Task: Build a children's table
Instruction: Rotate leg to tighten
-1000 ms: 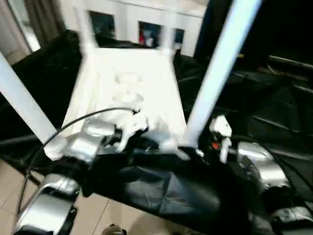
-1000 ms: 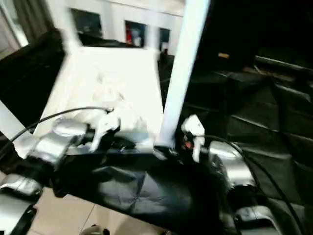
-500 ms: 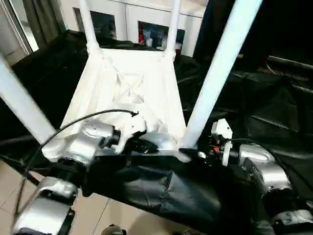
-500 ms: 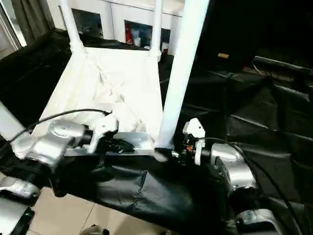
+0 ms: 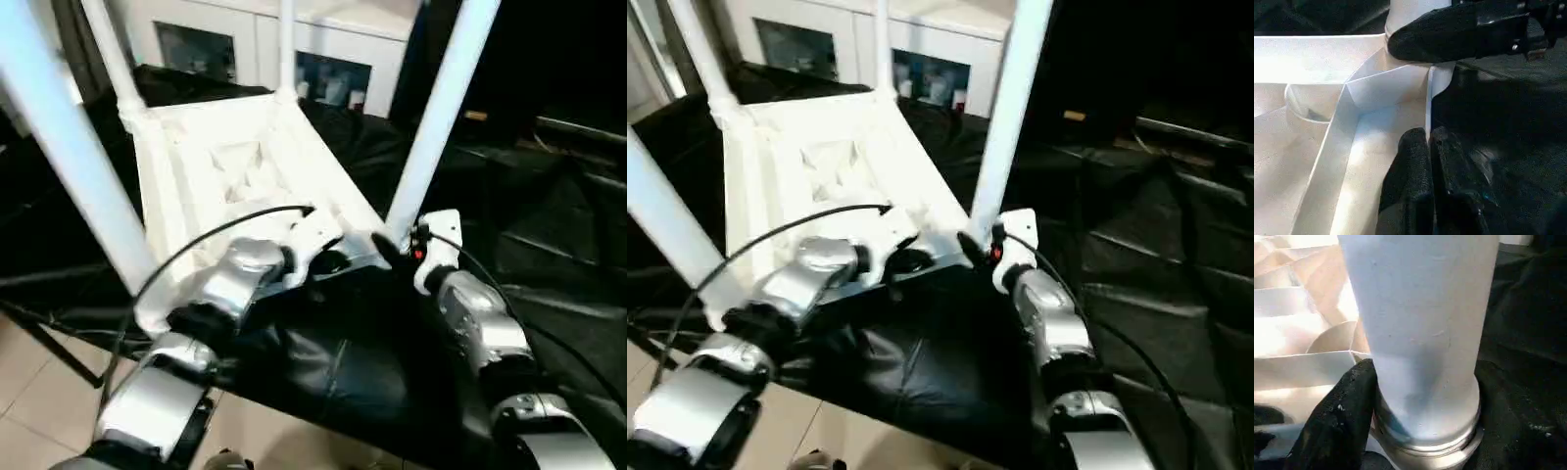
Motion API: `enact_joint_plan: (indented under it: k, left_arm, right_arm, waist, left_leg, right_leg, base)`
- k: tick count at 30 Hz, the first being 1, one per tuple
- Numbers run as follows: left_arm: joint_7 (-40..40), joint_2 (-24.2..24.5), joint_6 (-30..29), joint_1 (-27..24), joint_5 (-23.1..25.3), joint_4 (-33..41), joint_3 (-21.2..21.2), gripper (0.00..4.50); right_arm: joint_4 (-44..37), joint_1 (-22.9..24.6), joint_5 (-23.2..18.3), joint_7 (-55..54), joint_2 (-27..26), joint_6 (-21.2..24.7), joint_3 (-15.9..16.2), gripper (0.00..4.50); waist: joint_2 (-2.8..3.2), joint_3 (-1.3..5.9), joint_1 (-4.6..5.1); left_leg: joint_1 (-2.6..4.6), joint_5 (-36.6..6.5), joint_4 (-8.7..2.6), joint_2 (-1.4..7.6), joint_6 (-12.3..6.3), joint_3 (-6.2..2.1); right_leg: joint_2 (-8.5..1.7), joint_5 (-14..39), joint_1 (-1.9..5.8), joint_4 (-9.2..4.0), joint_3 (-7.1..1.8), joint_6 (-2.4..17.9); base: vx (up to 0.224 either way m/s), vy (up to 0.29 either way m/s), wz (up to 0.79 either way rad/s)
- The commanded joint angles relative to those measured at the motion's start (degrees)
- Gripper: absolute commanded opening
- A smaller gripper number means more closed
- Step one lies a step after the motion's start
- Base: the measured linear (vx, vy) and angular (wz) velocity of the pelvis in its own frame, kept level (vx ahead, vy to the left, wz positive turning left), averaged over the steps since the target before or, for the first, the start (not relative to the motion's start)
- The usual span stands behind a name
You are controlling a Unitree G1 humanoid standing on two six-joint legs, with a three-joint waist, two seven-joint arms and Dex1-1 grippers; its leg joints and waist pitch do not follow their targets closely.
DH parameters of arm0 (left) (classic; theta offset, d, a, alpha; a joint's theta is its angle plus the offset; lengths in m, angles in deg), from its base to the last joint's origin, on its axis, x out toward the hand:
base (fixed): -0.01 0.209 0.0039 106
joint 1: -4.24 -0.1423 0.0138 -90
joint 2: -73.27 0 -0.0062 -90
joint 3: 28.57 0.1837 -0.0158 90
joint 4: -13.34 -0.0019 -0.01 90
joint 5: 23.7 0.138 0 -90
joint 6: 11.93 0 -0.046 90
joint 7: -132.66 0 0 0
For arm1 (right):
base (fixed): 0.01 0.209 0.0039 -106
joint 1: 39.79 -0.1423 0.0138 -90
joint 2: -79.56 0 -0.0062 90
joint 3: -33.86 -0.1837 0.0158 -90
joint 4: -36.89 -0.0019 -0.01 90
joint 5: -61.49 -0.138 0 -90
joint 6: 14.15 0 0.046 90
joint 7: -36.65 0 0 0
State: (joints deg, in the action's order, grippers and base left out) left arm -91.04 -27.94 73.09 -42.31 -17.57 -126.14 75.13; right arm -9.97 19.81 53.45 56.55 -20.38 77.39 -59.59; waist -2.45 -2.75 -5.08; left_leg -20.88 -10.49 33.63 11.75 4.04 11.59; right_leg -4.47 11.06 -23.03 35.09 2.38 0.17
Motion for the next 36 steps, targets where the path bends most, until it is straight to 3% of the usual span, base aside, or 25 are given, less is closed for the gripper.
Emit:
enact_joint_plan:
  k: [1,4,5,7,9,13,14,16,17,23,27,29,36]
  left_arm:
    - [3.3,-3.5,1.8,0.9,-1.1,-1.7,-0.8,0.00]
    - [2.1,-3.5,2.5,0.9,-1.0,-2.0,-0.4,0.00]
    - [1.8,-3.4,2.6,0.9,-1.0,-2.0,-0.3,0.00]
    - [1.3,-3.3,2.8,0.9,-0.9,-2.0,-0.2,0.00]
    - [-2.9,-1.4,2.5,0.1,-1.2,-0.7,0.5,0.00]
    - [-11.6,2.3,1.6,-1.2,-2.0,1.9,1.8,0.00]
    - [-14.7,3.6,1.5,-1.7,-2.2,2.7,2.3,0.00]
    - [-17.8,5.0,1.5,-2.2,-2.5,3.5,2.7,0.00]
    - [-24.6,7.8,1.1,-3.5,-4.1,6.0,3.3,0.00]
    - [-33.6,12.4,-1.2,-5.7,-6.3,11.1,4.1,0.00]
    - [-34.9,13.6,-1.7,-6.4,-6.7,12.6,4.0,0.00]
    - [-34.9,13.8,-1.8,-6.6,-6.7,12.9,3.8,0.00]
    - [-32.8,13.6,-1.5,-6.5,-6.6,13.0,3.3,0.00]
  right_arm:
    - [3.0,1.2,4.4,1.0,-2.7,0.2,5.2,3.40]
    - [3.2,0.8,4.8,1.6,-2.7,-1.5,5.8,3.46]
    - [3.2,0.7,4.9,1.6,-2.6,-1.9,5.9,3.75]
    - [3.4,0.5,5.2,1.4,-2.4,-2.4,5.9,3.84]
    - [1.9,0.7,3.9,8.0,0.5,-4.0,6.2,3.84]
    - [-2.7,2.8,1.2,22.7,6.1,-4.4,7.5,3.84]
    - [-4.1,3.5,0.5,26.8,7.7,-4.1,7.6,3.84]
    - [-5.4,4.2,-0.3,30.5,9.3,-3.7,7.6,3.84]
    - [-8.3,5.6,-2.3,36.6,12.1,-2.4,7.9,3.84]
    - [-11.0,7.1,-3.8,43.8,15.9,-1.3,8.9,3.84]
    - [-11.9,7.5,-4.1,45.6,16.0,-0.3,9.0,3.84]
    - [-12.5,7.7,-4.4,46.3,15.9,0.4,9.3,3.60]
    - [-13.1,8.3,-4.4,46.6,15.6,1.3,10.1,2.96]
  waist:
    - [-0.66,3.41,0.36]
    - [-0.62,3.31,0.37]
    - [-0.66,3.26,0.36]
    - [-0.62,3.16,0.42]
    - [-0.66,3.26,0.41]
    - [-0.93,3.40,0.09]
    - [-0.87,3.45,0.15]
    - [-0.78,3.47,0.16]
    - [-0.81,3.43,0.12]
    - [-0.61,3.34,-0.20]
    - [-0.60,3.23,-0.25]
    - [-0.63,3.25,-0.12]
    - [-0.69,3.38,-0.02]
  left_leg:
    - [0.59,-8.7,-3.82,1.39,-2.29,-0.69]
    - [0.55,-9.8,-3.88,1.39,-2.26,-0.73]
    - [0.61,-10.2,-3.96,1.43,-2.21,-0.76]
    - [0.74,-11.7,-4.05,1.51,-2.03,-0.79]
    - [0.65,-11.7,-4.02,1.52,-2.11,-0.83]
    - [0.38,-8.8,-3.64,1.52,-4.44,-0.77]
    - [0.30,-8.3,-3.49,1.55,-5.66,-0.67]
    - [0.29,-7.5,-3.45,1.68,-6.29,-0.71]
    - [0.40,-7.8,-3.56,1.76,-6.38,-0.78]
    - [0.67,-8.2,-3.48,2.20,-5.39,-0.42]
    - [0.66,-9.5,-3.66,2.11,-4.09,-0.50]
    - [0.63,-9.6,-3.69,2.07,-3.64,-0.57]
    - [0.57,-7.9,-3.51,1.94,-4.20,-0.54]
  right_leg:
    - [-3.37,8.3,2.39,-4.14,-2.12,11.3]
    - [-3.51,10.0,2.41,-4.38,-2.12,11.1]
    - [-3.53,10.7,2.38,-4.49,-2.09,10.9]
    - [-3.61,13.0,2.23,-4.73,-2.12,10.5]
    - [-3.65,13.2,2.35,-4.69,-2.13,10.3]
    - [-3.47,6.9,2.98,-4.08,-2.02,11.8]
    - [-3.50,5.1,2.87,-3.83,-2.09,12.6]
    - [-3.50,3.7,2.80,-3.59,-2.03,13.5]
    - [-3.55,3.9,2.89,-3.59,-1.97,14.1]
    - [-3.44,3.1,2.58,-3.14,-1.92,16.1]
    - [-3.49,6.3,2.54,-3.50,-1.95,15.0]
    - [-3.52,6.6,2.55,-3.53,-1.97,14.7]
    - [-3.50,4.2,2.64,-3.32,-2.01,15.1]
  base:
    - [0.000,0.000,0.00]
    - [0.000,0.000,0.00]
    - [0.000,0.000,0.00]
    - [0.000,0.000,0.00]
    - [0.000,0.000,0.00]
    - [0.000,0.000,0.00]
    - [0.000,0.000,0.00]
    - [0.000,0.000,0.00]
    - [0.000,0.000,0.00]
    - [0.000,0.000,0.00]
    - [0.000,0.000,0.00]
    - [0.000,0.000,0.00]
    - [0.000,0.000,0.00]
